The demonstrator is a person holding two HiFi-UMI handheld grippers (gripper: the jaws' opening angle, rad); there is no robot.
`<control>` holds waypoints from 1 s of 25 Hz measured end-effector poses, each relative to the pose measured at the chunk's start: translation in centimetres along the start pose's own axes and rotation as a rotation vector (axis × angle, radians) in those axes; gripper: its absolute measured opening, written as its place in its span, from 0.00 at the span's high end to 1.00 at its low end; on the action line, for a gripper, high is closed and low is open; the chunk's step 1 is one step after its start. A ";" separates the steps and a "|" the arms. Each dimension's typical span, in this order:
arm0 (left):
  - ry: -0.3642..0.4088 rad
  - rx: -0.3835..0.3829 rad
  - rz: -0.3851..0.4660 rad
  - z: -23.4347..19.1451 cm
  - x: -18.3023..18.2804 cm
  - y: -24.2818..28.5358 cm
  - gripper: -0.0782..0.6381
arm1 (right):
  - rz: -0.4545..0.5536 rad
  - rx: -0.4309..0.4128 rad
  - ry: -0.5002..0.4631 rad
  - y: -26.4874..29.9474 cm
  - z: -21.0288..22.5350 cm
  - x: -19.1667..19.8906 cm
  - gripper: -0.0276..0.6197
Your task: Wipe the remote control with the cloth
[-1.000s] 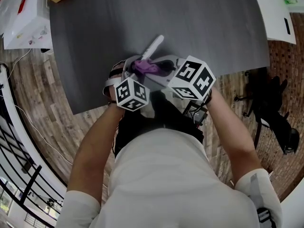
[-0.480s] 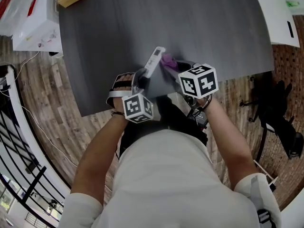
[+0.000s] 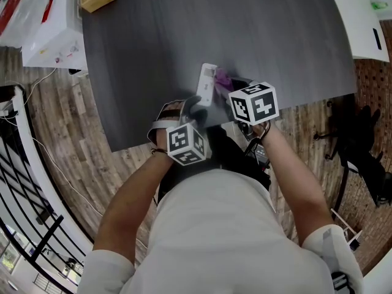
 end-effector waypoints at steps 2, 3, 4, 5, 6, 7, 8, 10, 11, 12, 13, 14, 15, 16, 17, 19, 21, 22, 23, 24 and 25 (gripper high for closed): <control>-0.028 0.027 0.018 0.5 -0.3 0.0 0.65 | 0.011 0.000 -0.026 0.2 -0.5 -0.4 0.80; -0.039 0.037 0.024 0.7 -0.4 -0.1 0.65 | 0.012 -0.002 -0.045 0.4 -0.8 -0.5 0.80; -0.048 0.044 0.029 0.8 -0.4 -0.1 0.65 | 0.010 -0.003 -0.066 0.6 -1.1 -0.6 0.80; -0.059 0.050 0.032 1.0 -0.4 -0.2 0.65 | 0.008 -0.003 -0.087 0.7 -1.3 -0.7 0.80; -0.074 0.056 0.036 1.0 -0.3 -0.3 0.65 | 0.009 -0.001 -0.101 0.7 -1.4 -0.8 0.80; -0.100 0.062 0.043 0.9 -0.2 -0.6 0.65 | 0.014 0.005 -0.106 0.6 -1.3 -0.9 0.80; -0.138 0.068 0.054 0.8 0.0 -0.9 0.65 | 0.021 0.013 -0.102 0.5 -1.1 -0.9 0.80; -0.246 0.082 0.082 0.3 0.7 -1.7 0.65 | 0.033 0.035 -0.079 0.1 -0.4 -0.8 0.80; -0.308 0.093 0.094 -0.1 1.2 -2.0 0.65 | 0.036 0.046 -0.067 -0.1 -0.1 -0.6 0.80; -0.365 0.108 0.103 -0.5 1.6 -2.0 0.65 | 0.039 0.053 -0.057 -0.1 0.2 -0.5 0.80; -0.411 0.124 0.109 -0.8 1.9 -1.9 0.65 | 0.041 0.056 -0.051 -0.1 0.2 -0.4 0.80; -0.441 0.139 0.112 -1.2 2.1 -1.7 0.65 | 0.042 0.057 -0.052 -0.1 0.1 -0.4 0.80; -0.457 0.155 0.113 -1.4 2.2 -1.5 0.65 | 0.041 0.058 -0.061 0.0 -0.2 -0.3 0.80; -0.467 0.171 0.114 -1.7 2.1 -1.2 0.65 | 0.039 0.058 -0.075 0.1 -0.5 -0.3 0.80; -0.479 0.190 0.116 -1.8 1.9 -1.0 0.65 | 0.037 0.057 -0.087 0.2 -0.8 -0.3 0.80; -0.520 0.235 0.124 -2.0 1.6 -0.5 0.65 | 0.036 0.052 -0.099 0.4 -1.5 -0.2 0.80; -0.576 0.268 0.137 -2.2 1.7 -0.4 0.65 | 0.034 0.045 -0.100 0.6 -2.3 0.0 0.80; -0.603 0.274 0.144 -2.4 2.0 -0.5 0.65 | 0.033 0.038 -0.101 0.8 -2.8 0.0 0.80; -0.626 0.275 0.150 -2.6 2.2 -0.6 0.65 | 0.032 0.031 -0.101 1.0 -3.2 0.0 0.80; -0.647 0.274 0.156 -2.8 2.6 -0.8 0.65 | 0.032 0.024 -0.103 1.2 -3.6 0.0 0.80; -0.663 0.274 0.159 -2.9 2.9 -1.0 0.65 | 0.032 0.019 -0.106 1.4 -4.0 -0.1 0.80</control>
Point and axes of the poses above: the fingertips, and each gripper's own axes: y forward along the fingers, z to its right, x out of its underside, the point moved 1 cm from there along -y, backward along the fingers, and after that the axes turned 2 degrees about x, right-handed, at the moved point
